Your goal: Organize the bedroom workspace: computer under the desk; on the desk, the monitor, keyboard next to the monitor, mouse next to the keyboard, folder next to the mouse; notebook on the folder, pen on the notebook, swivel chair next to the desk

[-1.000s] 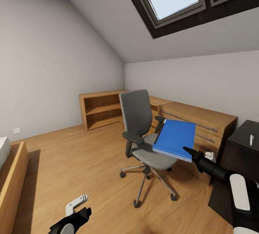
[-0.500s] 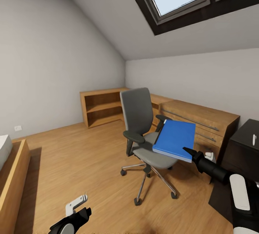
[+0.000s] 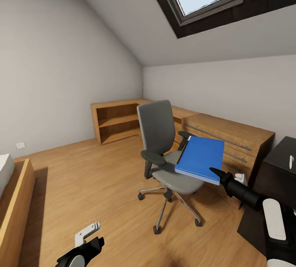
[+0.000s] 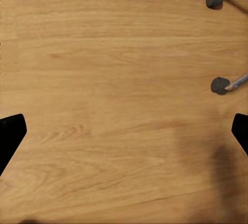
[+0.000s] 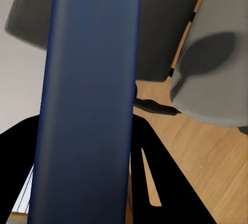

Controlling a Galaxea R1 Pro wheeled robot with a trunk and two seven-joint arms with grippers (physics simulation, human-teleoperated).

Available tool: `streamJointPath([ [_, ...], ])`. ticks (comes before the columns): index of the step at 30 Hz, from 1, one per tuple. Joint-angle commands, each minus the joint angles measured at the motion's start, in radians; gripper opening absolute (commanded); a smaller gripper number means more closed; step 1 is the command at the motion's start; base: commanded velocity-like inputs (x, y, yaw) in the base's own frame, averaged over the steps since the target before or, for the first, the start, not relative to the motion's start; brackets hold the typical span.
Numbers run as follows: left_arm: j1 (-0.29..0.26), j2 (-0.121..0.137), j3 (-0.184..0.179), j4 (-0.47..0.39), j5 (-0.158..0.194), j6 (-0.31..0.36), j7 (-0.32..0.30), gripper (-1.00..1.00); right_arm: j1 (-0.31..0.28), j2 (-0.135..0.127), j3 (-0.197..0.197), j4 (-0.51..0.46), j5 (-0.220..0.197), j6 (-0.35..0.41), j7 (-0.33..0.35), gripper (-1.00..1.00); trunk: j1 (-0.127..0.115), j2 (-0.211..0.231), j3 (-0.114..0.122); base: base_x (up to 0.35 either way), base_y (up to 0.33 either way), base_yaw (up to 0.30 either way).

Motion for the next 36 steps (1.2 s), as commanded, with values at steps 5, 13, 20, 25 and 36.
streamJointPath([
  [5,-0.001,0.001,-0.002,-0.001,0.008,0.000,0.010,1.00,-0.001,-0.001,-0.002,0.021,0.010,0.004,0.010,-1.00,-0.019,0.035,0.007,0.000,0.000,0.000],
  [13,-0.001,0.001,-0.002,-0.001,0.008,0.000,0.010,1.00,-0.001,-0.001,-0.002,0.042,0.009,-0.016,0.010,-1.00,-0.050,0.091,0.019,0.000,0.000,0.000],
  [20,-0.001,0.001,-0.002,-0.001,0.008,0.000,0.010,1.00,-0.001,-0.003,-0.002,0.065,0.009,-0.026,0.010,-1.00,-0.077,0.140,0.030,0.000,0.000,0.000],
  [25,-0.001,0.001,-0.002,0.000,0.008,0.000,0.010,1.00,-0.001,-0.002,-0.002,0.065,0.009,-0.027,0.010,-1.00,-0.096,0.175,0.038,0.000,0.000,0.000],
  [36,-0.001,0.003,-0.041,0.005,0.002,-0.109,0.008,1.00,-0.001,-0.001,-0.002,0.066,0.011,-0.031,0.010,-1.00,-0.138,0.252,0.055,0.000,0.000,0.000],
])
